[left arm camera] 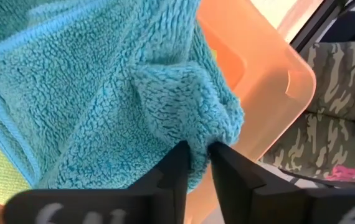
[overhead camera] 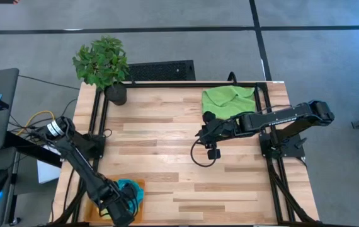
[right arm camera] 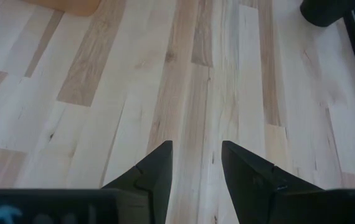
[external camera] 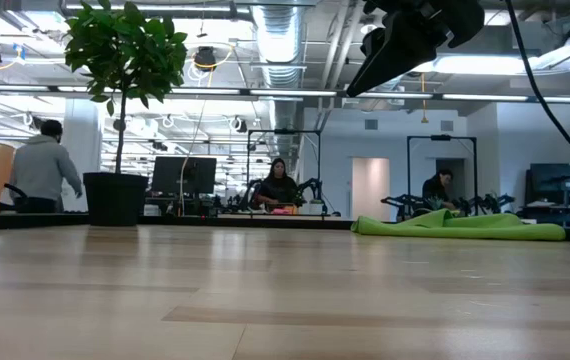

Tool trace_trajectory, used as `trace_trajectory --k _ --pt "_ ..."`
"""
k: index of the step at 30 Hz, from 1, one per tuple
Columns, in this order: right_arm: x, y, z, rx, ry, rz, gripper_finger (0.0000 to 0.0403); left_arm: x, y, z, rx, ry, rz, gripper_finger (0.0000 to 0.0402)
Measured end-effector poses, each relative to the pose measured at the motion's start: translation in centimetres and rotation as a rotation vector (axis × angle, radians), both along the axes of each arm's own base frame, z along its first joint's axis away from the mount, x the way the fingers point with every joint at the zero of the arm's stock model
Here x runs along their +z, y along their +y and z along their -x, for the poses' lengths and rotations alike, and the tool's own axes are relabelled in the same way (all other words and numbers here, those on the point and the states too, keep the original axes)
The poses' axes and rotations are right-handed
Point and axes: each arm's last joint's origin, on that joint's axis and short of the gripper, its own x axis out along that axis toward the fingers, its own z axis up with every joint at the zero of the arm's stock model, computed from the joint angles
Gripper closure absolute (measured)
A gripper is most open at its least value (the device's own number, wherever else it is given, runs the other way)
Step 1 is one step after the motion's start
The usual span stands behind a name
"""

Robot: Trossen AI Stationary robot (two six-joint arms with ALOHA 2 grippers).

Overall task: Fold microfiber towels
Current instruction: Put the blue towel into the orange bin, then fold the green towel

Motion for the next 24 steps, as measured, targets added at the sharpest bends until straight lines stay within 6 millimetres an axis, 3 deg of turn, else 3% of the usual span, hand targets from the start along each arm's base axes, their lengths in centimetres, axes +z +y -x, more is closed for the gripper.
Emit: trace_trajectory --k 6,12,19,24 --pt "0.0 0.1 0.0 0.027 0.004 -0.027 0.0242 0.0 0.2 -0.2 -0.027 0.029 0.028 0.0302" --pt "0.0 0.2 0.0 0.048 0.007 -0.049 0.0242 0.2 0.4 -0.1 -0.049 0.02 0.019 0.0293" --pt "-0.1 0.0 0.1 -0.003 0.021 0.005 0.0242 3.0 2.3 1.1 -0.01 -0.064 -0.046 0.0293" --pt "-0.4 -0.7 0.3 -0.058 0.052 0.048 0.0242 5.1 4.8 2.1 0.038 -0.214 -0.227 0.0293"
